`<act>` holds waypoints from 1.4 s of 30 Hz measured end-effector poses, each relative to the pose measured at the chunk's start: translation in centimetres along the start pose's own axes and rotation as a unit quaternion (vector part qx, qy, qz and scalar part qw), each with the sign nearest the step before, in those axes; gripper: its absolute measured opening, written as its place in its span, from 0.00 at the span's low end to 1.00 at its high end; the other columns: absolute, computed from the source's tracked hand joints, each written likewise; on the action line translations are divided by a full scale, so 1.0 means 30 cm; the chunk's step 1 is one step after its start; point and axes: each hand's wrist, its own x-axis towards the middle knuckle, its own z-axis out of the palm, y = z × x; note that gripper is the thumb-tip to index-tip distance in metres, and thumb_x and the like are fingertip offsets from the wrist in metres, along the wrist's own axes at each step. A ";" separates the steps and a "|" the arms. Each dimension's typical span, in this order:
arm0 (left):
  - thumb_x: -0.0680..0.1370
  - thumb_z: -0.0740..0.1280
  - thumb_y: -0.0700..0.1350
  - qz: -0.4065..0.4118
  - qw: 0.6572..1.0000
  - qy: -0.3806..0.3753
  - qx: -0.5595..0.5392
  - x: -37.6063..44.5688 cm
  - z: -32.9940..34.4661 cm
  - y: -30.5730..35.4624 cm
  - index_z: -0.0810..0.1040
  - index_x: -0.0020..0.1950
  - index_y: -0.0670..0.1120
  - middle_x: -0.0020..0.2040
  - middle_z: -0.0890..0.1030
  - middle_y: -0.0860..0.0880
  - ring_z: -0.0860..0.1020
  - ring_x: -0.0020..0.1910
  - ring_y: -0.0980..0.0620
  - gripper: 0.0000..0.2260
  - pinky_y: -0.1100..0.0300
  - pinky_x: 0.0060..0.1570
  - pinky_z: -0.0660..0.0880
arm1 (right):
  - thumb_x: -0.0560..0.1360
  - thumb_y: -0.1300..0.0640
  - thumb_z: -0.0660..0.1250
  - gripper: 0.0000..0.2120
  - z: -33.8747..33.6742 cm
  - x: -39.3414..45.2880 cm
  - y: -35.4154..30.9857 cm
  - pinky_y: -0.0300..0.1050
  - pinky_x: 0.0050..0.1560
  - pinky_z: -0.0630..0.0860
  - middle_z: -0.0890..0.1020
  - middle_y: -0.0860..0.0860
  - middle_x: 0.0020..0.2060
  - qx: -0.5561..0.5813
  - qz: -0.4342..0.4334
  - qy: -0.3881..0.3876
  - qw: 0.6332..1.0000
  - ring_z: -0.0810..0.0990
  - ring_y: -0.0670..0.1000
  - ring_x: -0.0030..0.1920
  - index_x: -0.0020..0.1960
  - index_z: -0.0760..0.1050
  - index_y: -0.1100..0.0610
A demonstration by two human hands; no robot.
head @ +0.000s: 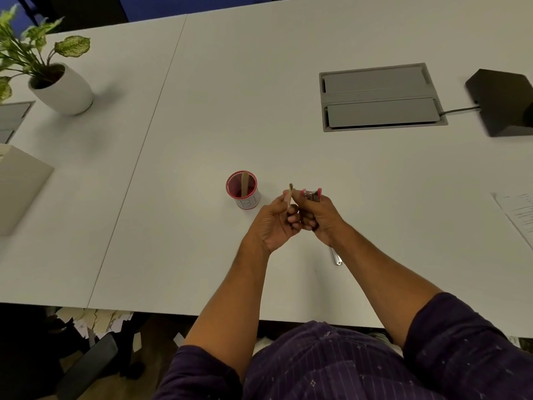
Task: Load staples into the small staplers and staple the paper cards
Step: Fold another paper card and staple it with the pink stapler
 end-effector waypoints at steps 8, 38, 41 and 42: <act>0.81 0.60 0.47 0.012 0.988 0.071 0.133 -0.010 -0.003 0.032 0.79 0.62 0.45 0.49 0.80 0.44 0.78 0.44 0.48 0.13 0.56 0.43 0.75 | 0.67 0.48 0.82 0.12 0.004 0.030 -0.018 0.42 0.28 0.60 0.73 0.56 0.30 -0.043 0.013 0.040 0.998 0.64 0.49 0.25 0.40 0.84 0.55; 0.76 0.73 0.38 0.217 0.929 0.281 0.103 0.056 -0.046 0.024 0.81 0.61 0.43 0.52 0.86 0.50 0.86 0.47 0.48 0.14 0.57 0.43 0.78 | 0.70 0.55 0.80 0.11 -0.010 0.066 -0.019 0.38 0.23 0.63 0.73 0.51 0.25 -0.033 0.028 0.105 0.993 0.65 0.47 0.21 0.37 0.79 0.56; 0.76 0.74 0.38 0.236 0.919 0.306 0.079 0.052 -0.059 0.042 0.79 0.63 0.43 0.56 0.84 0.46 0.86 0.46 0.48 0.16 0.57 0.42 0.79 | 0.72 0.56 0.79 0.08 0.039 0.079 -0.047 0.38 0.24 0.65 0.78 0.53 0.27 -0.066 -0.002 0.108 0.992 0.69 0.48 0.23 0.43 0.81 0.58; 0.75 0.74 0.39 0.247 0.912 0.317 0.082 0.053 -0.067 0.051 0.79 0.62 0.44 0.55 0.84 0.46 0.87 0.44 0.49 0.16 0.58 0.41 0.79 | 0.73 0.54 0.79 0.09 0.059 0.087 -0.058 0.39 0.26 0.66 0.79 0.52 0.28 -0.093 -0.014 0.115 0.989 0.70 0.48 0.24 0.44 0.81 0.57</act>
